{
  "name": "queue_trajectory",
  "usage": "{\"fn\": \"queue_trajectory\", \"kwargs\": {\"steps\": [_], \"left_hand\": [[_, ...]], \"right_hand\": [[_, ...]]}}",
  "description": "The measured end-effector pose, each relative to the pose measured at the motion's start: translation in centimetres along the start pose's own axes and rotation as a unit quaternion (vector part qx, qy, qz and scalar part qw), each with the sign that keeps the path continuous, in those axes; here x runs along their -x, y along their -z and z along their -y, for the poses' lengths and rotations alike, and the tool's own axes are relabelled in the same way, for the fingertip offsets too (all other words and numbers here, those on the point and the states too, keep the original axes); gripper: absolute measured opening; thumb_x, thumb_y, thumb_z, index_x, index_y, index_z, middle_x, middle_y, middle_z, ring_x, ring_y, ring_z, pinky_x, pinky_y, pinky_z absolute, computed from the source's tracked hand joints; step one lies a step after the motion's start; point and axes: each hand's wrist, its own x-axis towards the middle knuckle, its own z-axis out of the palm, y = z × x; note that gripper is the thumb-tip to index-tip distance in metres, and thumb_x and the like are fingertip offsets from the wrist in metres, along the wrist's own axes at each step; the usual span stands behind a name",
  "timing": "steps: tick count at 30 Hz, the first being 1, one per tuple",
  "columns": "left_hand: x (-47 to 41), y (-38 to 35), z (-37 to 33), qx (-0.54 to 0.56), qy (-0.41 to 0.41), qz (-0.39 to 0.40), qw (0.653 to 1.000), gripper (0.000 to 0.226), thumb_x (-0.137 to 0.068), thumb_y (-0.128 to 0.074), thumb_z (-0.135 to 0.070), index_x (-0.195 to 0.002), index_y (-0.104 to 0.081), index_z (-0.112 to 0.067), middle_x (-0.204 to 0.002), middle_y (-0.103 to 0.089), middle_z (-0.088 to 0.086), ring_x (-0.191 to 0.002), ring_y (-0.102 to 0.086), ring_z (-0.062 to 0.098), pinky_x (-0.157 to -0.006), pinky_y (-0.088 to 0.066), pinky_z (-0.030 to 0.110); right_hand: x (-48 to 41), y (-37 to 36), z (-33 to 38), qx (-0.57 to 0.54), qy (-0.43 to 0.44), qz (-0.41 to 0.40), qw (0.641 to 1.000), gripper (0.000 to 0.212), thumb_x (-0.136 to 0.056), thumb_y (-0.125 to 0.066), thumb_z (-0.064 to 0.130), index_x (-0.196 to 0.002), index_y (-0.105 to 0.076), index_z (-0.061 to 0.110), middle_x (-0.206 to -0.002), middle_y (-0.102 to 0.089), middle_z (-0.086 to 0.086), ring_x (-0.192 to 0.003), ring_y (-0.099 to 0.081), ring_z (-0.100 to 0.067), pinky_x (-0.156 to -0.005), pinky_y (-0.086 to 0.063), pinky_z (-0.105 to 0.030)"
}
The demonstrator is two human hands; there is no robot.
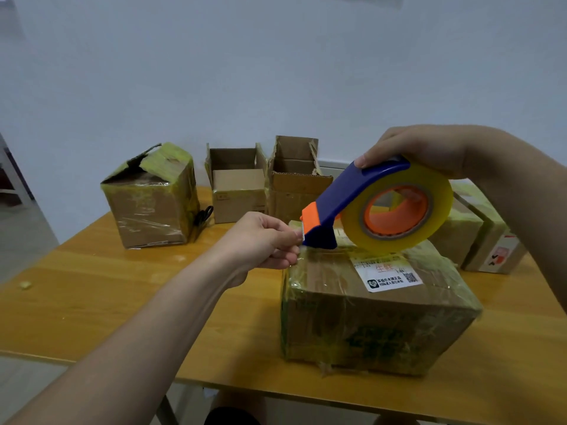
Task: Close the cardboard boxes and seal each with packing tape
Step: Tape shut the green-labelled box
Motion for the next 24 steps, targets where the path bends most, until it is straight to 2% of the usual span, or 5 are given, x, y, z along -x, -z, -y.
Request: {"fn": "queue_trajectory", "kwargs": {"steps": [4, 10, 14, 18, 24], "left_hand": [[0.0, 0.5, 0.0, -0.012, 0.019, 0.005, 1.0, 0.012, -0.098, -0.068, -0.008, -0.095, -0.075, 0.001, -0.073, -0.073, 0.012, -0.059, -0.068, 0.012, -0.054, -0.056, 0.02], [-0.6, 0.3, -0.8, -0.103, -0.003, -0.01, 0.995, 0.014, -0.1, -0.068, -0.013, -0.1, -0.075, 0.0, -0.069, -0.074, 0.005, -0.059, -0.07, 0.01, -0.054, -0.057, 0.021], [-0.8, 0.1, -1.1, -0.146, -0.003, -0.016, 0.989, 0.011, -0.099, -0.069, -0.012, -0.094, -0.074, -0.004, -0.066, -0.074, 0.003, -0.057, -0.07, 0.009, -0.054, -0.058, 0.021], [-0.8, -0.2, -0.4, -0.171, -0.007, -0.029, 0.985, 0.015, -0.1, -0.067, -0.016, -0.09, -0.072, -0.006, -0.064, -0.071, 0.003, -0.055, -0.069, 0.01, -0.052, -0.057, 0.022], [-0.9, -0.3, -0.4, -0.205, 0.026, 0.011, 0.978, 0.018, -0.106, -0.058, -0.027, -0.1, -0.062, -0.011, -0.063, -0.07, 0.005, -0.054, -0.07, 0.015, -0.05, -0.057, 0.026]], "right_hand": [[-0.8, -0.8, -1.1, -0.003, -0.023, -0.001, 1.0, 0.021, -0.079, -0.073, 0.043, -0.071, -0.08, 0.025, -0.074, -0.072, -0.006, -0.061, -0.064, -0.02, -0.074, -0.05, -0.04], [-0.4, -1.0, -2.3, -0.031, -0.031, -0.048, 0.998, 0.036, -0.072, -0.077, 0.044, -0.095, -0.073, 0.017, -0.084, -0.075, -0.008, -0.067, -0.069, -0.02, -0.075, -0.053, -0.039], [-0.6, -1.3, -1.8, -0.038, -0.051, -0.058, 0.996, 0.026, -0.082, -0.067, 0.04, -0.093, -0.072, 0.017, -0.076, -0.073, -0.006, -0.058, -0.066, -0.017, -0.062, -0.053, -0.031], [-1.0, -1.6, -1.5, -0.025, -0.058, -0.061, 0.996, 0.036, -0.073, -0.068, 0.045, -0.097, -0.073, 0.019, -0.083, -0.075, -0.007, -0.07, -0.067, -0.023, -0.075, -0.053, -0.039], [-1.1, -1.8, -1.3, -0.022, -0.078, -0.07, 0.994, 0.029, -0.083, -0.069, 0.04, -0.099, -0.072, 0.016, -0.088, -0.072, -0.013, -0.081, -0.061, -0.032, -0.079, -0.05, -0.042]]}}
